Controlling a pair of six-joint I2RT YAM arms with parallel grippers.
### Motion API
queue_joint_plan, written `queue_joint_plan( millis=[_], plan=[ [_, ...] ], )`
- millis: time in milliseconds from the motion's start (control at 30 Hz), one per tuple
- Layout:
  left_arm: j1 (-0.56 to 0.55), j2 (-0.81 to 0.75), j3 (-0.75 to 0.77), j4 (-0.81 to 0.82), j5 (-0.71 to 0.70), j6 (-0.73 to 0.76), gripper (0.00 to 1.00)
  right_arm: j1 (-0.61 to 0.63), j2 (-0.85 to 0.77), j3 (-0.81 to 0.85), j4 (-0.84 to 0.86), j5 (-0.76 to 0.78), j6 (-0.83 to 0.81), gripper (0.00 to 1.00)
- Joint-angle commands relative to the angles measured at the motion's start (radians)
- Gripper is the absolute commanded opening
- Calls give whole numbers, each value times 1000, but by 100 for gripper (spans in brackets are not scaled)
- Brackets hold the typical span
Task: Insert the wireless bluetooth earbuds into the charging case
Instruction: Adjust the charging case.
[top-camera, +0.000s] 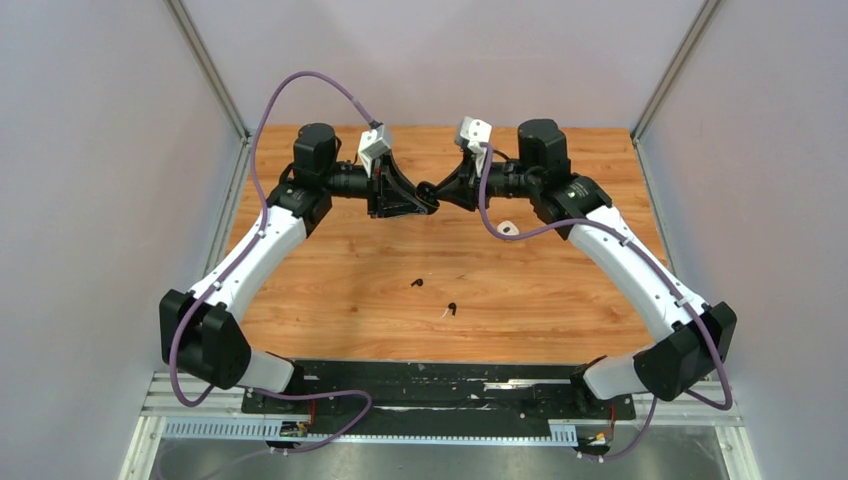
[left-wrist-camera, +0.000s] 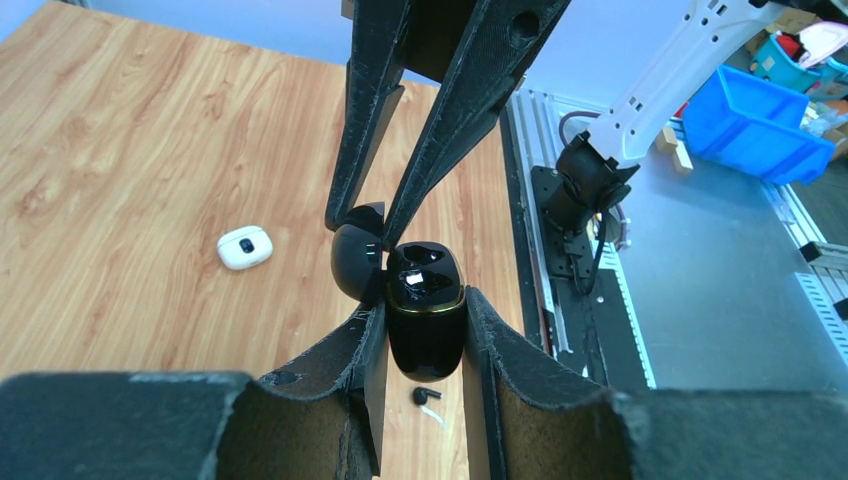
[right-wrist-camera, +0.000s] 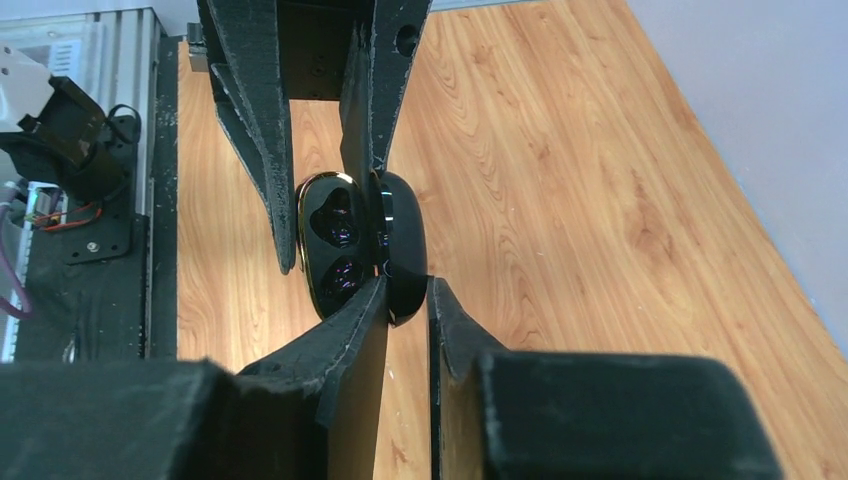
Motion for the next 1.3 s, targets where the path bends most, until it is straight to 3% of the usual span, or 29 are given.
queue_joint_plan(
  millis=[0,200,267,333,433,500,567,600,667,900,1067,1267],
  plan=[
    [-6,-49,6,44,21,33,0,3,26,33,-7,-80,54,19],
    [-7,-50,8,41,15,47,0,3,41,43,21,-82,99,21],
    [-7,-49,11,41,13,47,0,3,42,41,21,-88,94,15],
    [-7,-48,13,41,8,47,0,3,42,38,18,-96,90,1],
    [-7,-50,14,19,-11,50,0,3,33,29,16,-96,79,0],
    [-7,-48,16,-4,-46,47,7,3,24,25,15,-79,58,0],
    [-7,-46,22,-38,-94,43,27,3,14,24,16,-42,25,0],
    [-7,-45,27,-76,-134,51,42,3,7,23,15,-22,3,0],
    [-7,-46,45,-139,-170,79,53,3,-1,23,6,10,-50,0],
    [-6,-89,148,-412,-216,282,72,13,-14,27,-86,54,-273,0],
    [-5,-97,206,-462,-241,299,73,42,-17,32,-132,82,-386,0],
    [-7,-41,238,-440,-266,288,61,86,-9,48,-157,117,-441,0]
  ],
)
